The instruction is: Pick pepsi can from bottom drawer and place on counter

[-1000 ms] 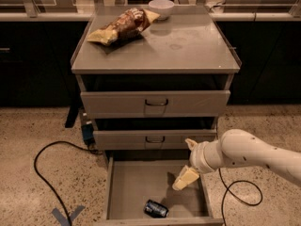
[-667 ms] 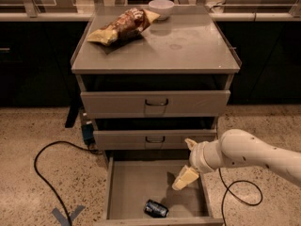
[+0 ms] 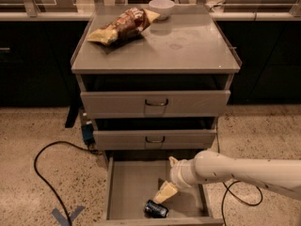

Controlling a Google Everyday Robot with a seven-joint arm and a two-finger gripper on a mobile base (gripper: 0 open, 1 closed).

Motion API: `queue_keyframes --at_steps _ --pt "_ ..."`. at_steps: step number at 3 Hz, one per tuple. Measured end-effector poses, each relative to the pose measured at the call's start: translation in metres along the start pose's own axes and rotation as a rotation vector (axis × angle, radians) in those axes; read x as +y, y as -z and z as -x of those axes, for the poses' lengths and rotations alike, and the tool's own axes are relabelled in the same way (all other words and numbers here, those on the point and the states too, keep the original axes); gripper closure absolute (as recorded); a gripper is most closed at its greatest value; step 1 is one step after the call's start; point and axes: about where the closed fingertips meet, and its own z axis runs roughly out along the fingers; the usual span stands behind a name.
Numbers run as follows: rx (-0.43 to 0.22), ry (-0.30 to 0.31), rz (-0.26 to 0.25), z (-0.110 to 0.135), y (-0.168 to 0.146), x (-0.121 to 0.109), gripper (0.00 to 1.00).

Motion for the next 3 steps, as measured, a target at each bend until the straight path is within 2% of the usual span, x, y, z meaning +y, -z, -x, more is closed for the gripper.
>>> queue_keyframes --at_steps 1,2,3 --pt "0.034 -0.053 0.006 -0.016 -0.055 0.02 0.0" --pt "0.087 -0.095 -0.007 -0.034 -0.104 0.03 0.0" --pt "0.135 -0.112 -0.04 -0.048 -0.134 0.024 0.0"
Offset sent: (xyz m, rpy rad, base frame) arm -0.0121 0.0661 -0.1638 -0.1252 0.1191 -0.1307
